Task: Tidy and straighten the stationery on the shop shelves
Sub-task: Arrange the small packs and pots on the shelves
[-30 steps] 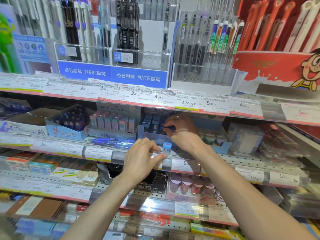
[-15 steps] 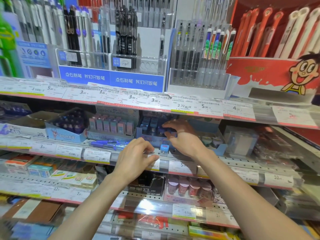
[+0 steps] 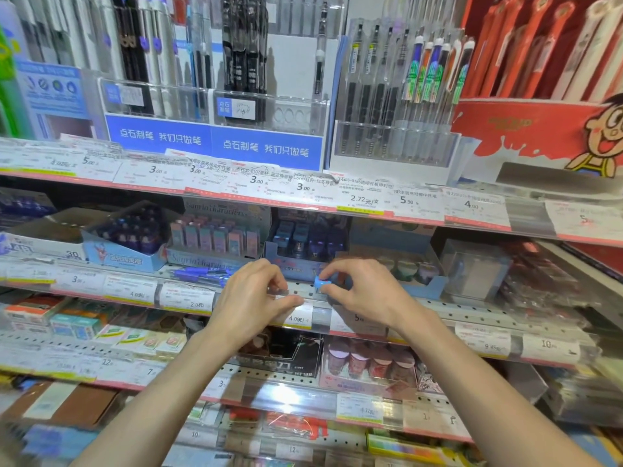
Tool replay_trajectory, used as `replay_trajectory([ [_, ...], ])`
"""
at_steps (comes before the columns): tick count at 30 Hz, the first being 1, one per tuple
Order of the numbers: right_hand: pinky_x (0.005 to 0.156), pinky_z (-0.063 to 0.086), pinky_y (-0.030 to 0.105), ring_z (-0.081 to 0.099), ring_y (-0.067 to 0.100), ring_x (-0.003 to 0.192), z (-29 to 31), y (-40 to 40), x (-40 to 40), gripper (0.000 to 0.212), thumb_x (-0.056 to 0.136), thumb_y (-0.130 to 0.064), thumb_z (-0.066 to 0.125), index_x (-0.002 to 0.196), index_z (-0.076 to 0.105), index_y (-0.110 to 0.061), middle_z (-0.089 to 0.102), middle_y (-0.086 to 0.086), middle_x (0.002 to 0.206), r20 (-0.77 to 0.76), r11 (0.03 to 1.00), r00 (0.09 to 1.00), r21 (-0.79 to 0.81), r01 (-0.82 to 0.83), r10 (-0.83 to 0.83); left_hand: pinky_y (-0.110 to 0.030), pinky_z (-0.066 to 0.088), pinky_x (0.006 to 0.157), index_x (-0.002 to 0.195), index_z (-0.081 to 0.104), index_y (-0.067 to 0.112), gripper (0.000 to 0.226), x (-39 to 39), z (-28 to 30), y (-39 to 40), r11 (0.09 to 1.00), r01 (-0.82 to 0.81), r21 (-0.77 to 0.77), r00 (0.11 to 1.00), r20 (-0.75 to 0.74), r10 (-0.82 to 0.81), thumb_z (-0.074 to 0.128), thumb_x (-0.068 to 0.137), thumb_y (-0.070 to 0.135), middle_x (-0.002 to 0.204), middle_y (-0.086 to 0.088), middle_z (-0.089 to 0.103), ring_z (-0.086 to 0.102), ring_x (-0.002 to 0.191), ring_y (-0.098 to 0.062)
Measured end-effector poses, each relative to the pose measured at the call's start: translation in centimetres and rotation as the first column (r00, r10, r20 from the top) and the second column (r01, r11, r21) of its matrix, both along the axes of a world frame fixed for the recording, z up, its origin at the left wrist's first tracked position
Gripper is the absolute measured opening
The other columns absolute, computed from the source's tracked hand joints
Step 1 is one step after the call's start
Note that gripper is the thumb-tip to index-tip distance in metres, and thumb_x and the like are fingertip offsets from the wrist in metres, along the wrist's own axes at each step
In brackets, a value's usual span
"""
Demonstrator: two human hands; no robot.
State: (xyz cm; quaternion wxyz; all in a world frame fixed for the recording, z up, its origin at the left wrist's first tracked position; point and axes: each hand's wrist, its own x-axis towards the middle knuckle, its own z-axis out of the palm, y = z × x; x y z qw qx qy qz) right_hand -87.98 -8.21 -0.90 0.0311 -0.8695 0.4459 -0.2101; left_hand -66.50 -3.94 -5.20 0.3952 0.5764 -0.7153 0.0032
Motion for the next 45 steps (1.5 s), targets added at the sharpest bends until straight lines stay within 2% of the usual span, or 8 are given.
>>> replay_trajectory([
  [7,0.087,0.051,0.03,0.06,0.006,0.102,1.1,-0.4,0.7,0.023,0.092,-0.041,0.061,0.113,0.067,-0.034,0.067,-0.016,0.114,0.226,0.998,0.974,-0.051,0.028,-0.015,-0.029,0.046,0.066,0.066,0.058,0.025,0.037,-0.1,0.3,-0.5,0.998,-0.015,0.068,0.998,-0.054,0.019,0.085,0.066,0.05,0.074,0.008,0.057,0.054,0.073,-0.004],
  [10,0.086,0.052,0.032,0.061,0.01,0.098,1.4,-1.3,2.1,0.02,0.093,-0.037,0.063,0.11,0.07,-0.029,0.069,-0.011,0.105,0.267,0.991,0.964,-0.133,0.024,0.013,-0.032,0.048,0.066,0.065,0.057,0.025,0.038,0.0,0.4,-0.5,0.997,-0.024,0.079,0.998,-0.05,0.028,0.085,0.065,0.051,0.073,0.008,0.056,0.054,0.072,-0.004],
  [13,0.086,0.054,0.035,0.065,0.014,0.091,1.5,-2.4,3.5,0.019,0.091,-0.03,0.066,0.105,0.074,-0.021,0.074,-0.005,0.099,0.24,0.976,0.97,-0.216,0.019,0.034,-0.032,0.049,0.067,0.064,0.056,0.026,0.038,-0.1,0.5,-0.4,0.995,-0.033,0.09,0.998,-0.052,0.038,0.084,0.065,0.051,0.074,0.009,0.056,0.055,0.073,-0.005],
  [20,0.094,0.049,0.035,0.065,0.018,0.103,1.5,-4.2,4.9,0.025,0.095,-0.037,0.059,0.114,0.072,-0.026,0.073,-0.007,0.114,0.098,0.985,0.993,-0.154,0.077,-0.062,-0.029,0.048,0.066,0.066,0.056,0.028,0.037,-0.1,0.5,-0.3,0.993,-0.04,0.109,0.998,-0.048,0.046,0.083,0.067,0.054,0.076,0.011,0.055,0.054,0.073,-0.002],
  [26,0.097,0.046,0.035,0.064,0.018,0.105,1.4,-4.7,5.2,0.024,0.096,-0.036,0.058,0.112,0.073,-0.026,0.072,-0.008,0.115,0.101,0.986,0.994,-0.153,0.066,-0.051,-0.026,0.045,0.064,0.065,0.056,0.028,0.037,-0.1,0.7,-0.3,0.992,-0.043,0.117,0.998,-0.033,0.047,0.082,0.067,0.055,0.076,0.01,0.055,0.054,0.073,-0.002],
  [38,0.102,0.043,0.039,0.059,0.018,0.112,0.9,-5.0,5.5,0.022,0.093,-0.039,0.063,0.106,0.076,-0.026,0.072,-0.008,0.114,0.196,0.991,0.979,-0.104,0.08,-0.058,-0.031,0.049,0.066,0.067,0.059,0.028,0.038,0.0,0.5,-0.6,0.991,-0.047,0.122,0.998,-0.027,0.051,0.082,0.066,0.058,0.076,0.011,0.056,0.055,0.073,-0.002],
  [45,0.107,0.035,0.036,0.054,0.018,0.117,1.0,-5.0,5.1,0.023,0.096,-0.037,0.059,0.108,0.076,-0.027,0.067,-0.01,0.12,0.063,0.984,0.997,-0.172,0.045,-0.035,-0.028,0.048,0.065,0.064,0.058,0.029,0.038,0.1,0.6,-0.7,0.99,-0.055,0.129,0.998,-0.015,0.057,0.081,0.065,0.06,0.076,0.012,0.056,0.055,0.072,-0.002],
])
